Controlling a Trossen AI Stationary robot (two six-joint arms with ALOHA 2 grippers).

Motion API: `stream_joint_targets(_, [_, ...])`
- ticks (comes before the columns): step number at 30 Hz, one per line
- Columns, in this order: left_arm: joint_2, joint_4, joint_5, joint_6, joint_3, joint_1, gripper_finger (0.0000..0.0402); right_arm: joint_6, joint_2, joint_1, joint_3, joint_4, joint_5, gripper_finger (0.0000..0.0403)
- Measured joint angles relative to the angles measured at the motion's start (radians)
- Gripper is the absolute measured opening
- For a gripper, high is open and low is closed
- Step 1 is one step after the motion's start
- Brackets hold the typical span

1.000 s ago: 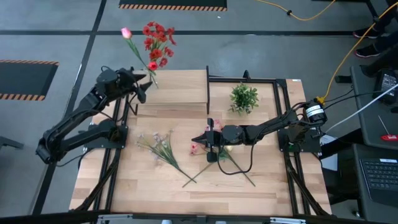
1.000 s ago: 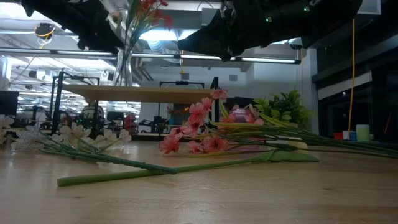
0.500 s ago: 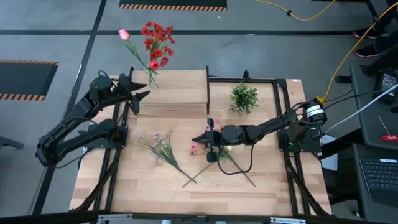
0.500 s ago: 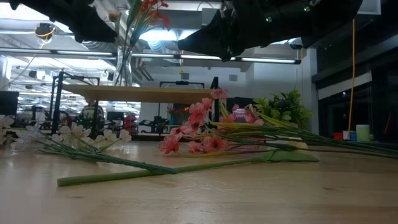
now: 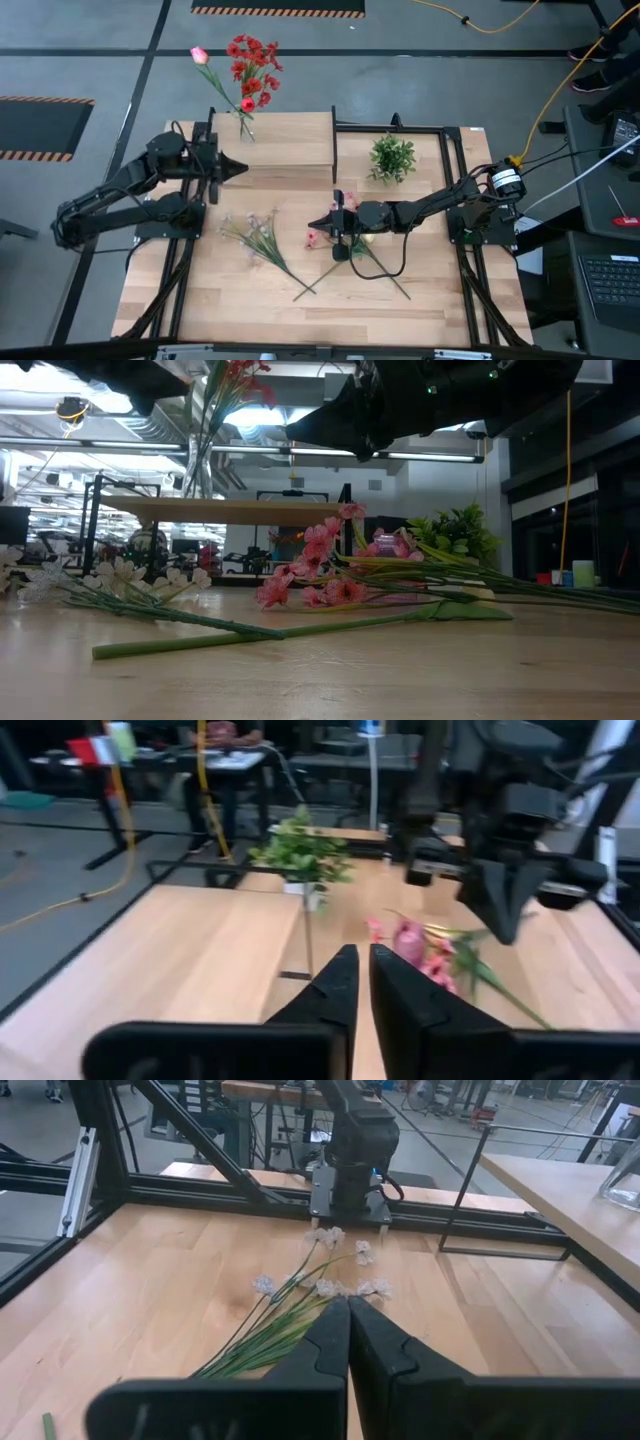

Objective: Pick and place flowers into a vace then onto a shelf
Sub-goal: Put the pink flowers into the violet vase

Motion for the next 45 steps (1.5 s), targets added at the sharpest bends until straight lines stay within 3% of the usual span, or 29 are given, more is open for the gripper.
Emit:
stream_joint_targets(8, [0.089, 0.021, -0.001, 0.11, 0.0, -0.079, 0.0009, -0.006, 0.0, 0.002, 0.0, -0.002, -0.01, 0.0005])
stream_joint_targets(12, [0.151, 0.037, -0.026, 0.08, -0.001, -0.154, 0.0002, -0.024, -0.005, 0.017, 0.0, -0.014, -0.025, 0.0003])
stream_joint_targets(17, [0.214, 0.224, -0.239, 0.063, -0.066, -0.311, 0.0002, -0.014, -0.06, 0.042, 0.048, -0.216, -0.029, 0.0003])
stream_joint_targets(22, [0.259, 0.456, -0.32, 0.087, -0.165, -0.467, 0.0002, 0.075, -0.115, 0.047, 0.105, -0.439, -0.01, 0.0002])
stream_joint_targets(30, [0.328, 0.529, -0.601, -0.01, -0.23, -0.687, 0.0002, 0.106, -0.187, 0.107, 0.119, -0.631, 0.07, 0.0002])
stream_joint_targets(37, [0.447, 0.651, -0.618, -0.035, -0.23, -0.812, 0.0001, 0.209, -0.23, 0.192, 0.121, -0.754, 0.17, 0.0002])
stream_joint_targets(45, [0.557, 0.714, -0.63, 0.014, -0.229, -0.831, 0.0001, 0.532, -0.219, 0.268, 0.29, -1.195, 0.219, 0.0003])
